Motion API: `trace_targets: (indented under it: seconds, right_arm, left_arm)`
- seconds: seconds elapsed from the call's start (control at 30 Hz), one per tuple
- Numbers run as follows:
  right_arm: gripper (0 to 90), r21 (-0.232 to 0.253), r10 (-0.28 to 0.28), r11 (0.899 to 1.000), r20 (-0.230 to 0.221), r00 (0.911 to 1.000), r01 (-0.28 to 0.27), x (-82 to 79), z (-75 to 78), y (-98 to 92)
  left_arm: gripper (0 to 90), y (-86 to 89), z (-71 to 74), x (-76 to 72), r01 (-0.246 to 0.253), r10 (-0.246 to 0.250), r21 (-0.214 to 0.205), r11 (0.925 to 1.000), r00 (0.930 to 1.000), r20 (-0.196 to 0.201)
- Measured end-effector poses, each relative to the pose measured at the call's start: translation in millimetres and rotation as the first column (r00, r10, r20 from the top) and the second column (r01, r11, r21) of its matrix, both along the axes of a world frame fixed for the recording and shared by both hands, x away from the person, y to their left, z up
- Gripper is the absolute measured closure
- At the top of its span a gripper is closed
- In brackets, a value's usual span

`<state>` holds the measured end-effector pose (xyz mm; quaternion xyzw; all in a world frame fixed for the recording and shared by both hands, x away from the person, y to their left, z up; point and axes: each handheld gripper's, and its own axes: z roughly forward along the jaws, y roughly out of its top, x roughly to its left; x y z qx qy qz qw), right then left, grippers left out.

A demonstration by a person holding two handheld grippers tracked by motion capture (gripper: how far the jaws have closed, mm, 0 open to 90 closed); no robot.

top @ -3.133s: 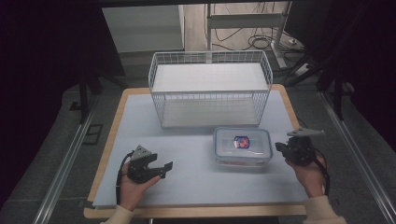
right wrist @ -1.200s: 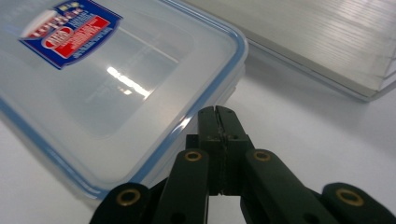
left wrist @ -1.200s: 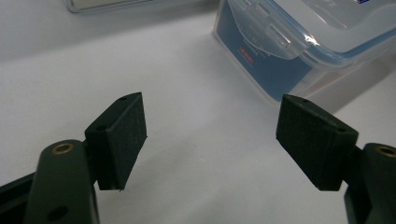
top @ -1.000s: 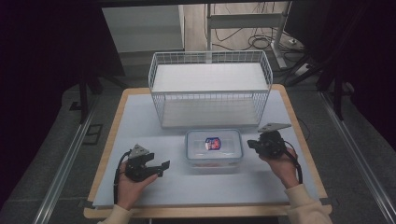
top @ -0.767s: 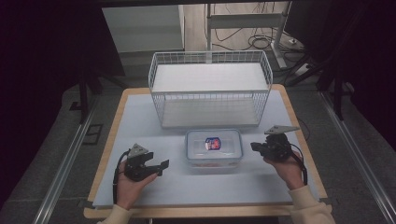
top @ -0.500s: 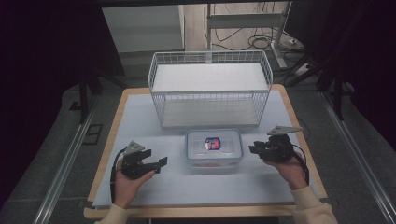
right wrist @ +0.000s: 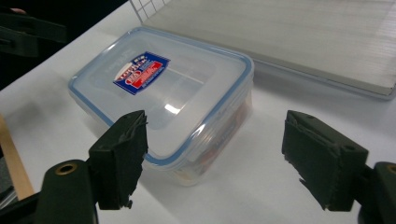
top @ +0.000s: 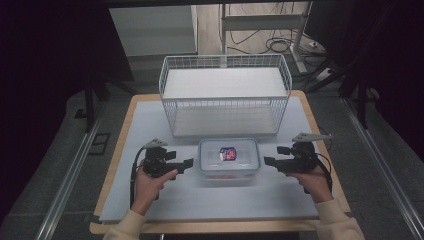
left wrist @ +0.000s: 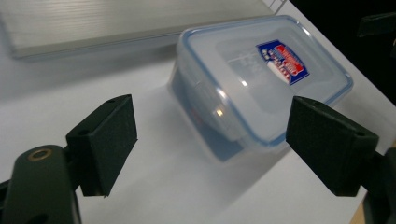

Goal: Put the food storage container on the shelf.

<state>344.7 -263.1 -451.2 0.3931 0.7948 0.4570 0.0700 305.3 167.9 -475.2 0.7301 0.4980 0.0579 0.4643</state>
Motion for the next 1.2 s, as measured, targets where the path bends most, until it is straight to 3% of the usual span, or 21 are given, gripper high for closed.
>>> trace_targets:
  seconds: [0.27, 0.47, 0.63, 0.73, 0.9, 0.93, 1.1, 1.13, 1.17, 1.2]
  right_arm:
    - [21.3, -0.008, 0.002, 1.0, -0.011, 0.9999, -0.002, 2.5, -2.4, 4.1]
    - [21.2, -0.033, 0.002, 0.999, -0.02, 0.9998, -0.003, 4.0, -5.7, 5.4]
    - [21.2, -0.034, -0.001, 0.999, -0.023, 0.9997, 0.0, 5.0, -6.2, 4.1]
    - [21.2, -0.034, -0.003, 0.999, -0.023, 0.9997, 0.002, 5.5, -6.5, 3.8]
    - [21.3, -0.055, -0.012, 0.998, -0.025, 0.9996, 0.011, 6.4, -7.7, 2.6]
    - [21.4, -0.055, -0.013, 0.998, -0.026, 0.9996, 0.011, 6.5, -7.9, 2.6]
    - [21.4, -0.06, -0.018, 0.998, -0.026, 0.9995, 0.016, 6.3, -8.1, 2.6]
    - [21.5, -0.066, -0.018, 0.998, -0.024, 0.9996, 0.016, 6.3, -8.3, 3.0]
    - [21.5, -0.066, -0.018, 0.998, -0.024, 0.9996, 0.016, 6.3, -8.3, 3.0]
    - [21.5, -0.068, -0.018, 0.998, -0.024, 0.9996, 0.017, 6.4, -8.4, 3.1]
  left_arm:
    - [16.8, -22.2, -3.7, 31.4, 0.035, -0.037, -0.026, 0.9991, 0.9973, -0.063]
    - [19.3, -25.2, -12.7, 42.8, 0.032, -0.036, -0.031, 0.999, 0.9933, -0.11]
    - [19.2, -23.8, -20.5, 51.2, 0.049, -0.059, -0.069, 0.9964, 0.9865, -0.152]
    - [17.0, -26.6, -23.5, 55.2, 0.071, -0.081, -0.068, 0.9952, 0.9828, -0.166]
    - [14.1, -32.5, -29.4, 60.4, 0.111, -0.127, -0.093, 0.9895, 0.9727, -0.194]
    - [13.8, -33.1, -31.2, 62.0, 0.129, -0.149, -0.107, 0.9858, 0.9671, -0.206]
    - [13.8, -34.3, -36.8, 65.8, 0.139, -0.165, -0.124, 0.9824, 0.9599, -0.227]
    - [13.3, -35.5, -40.4, 67.0, 0.144, -0.18, -0.161, 0.9765, 0.954, -0.24]
    - [13.2, -35.5, -40.4, 67.0, 0.144, -0.18, -0.161, 0.9765, 0.954, -0.24]
    - [13.2, -36.2, -41.7, 67.5, 0.155, -0.194, -0.171, 0.9731, 0.9496, -0.246]
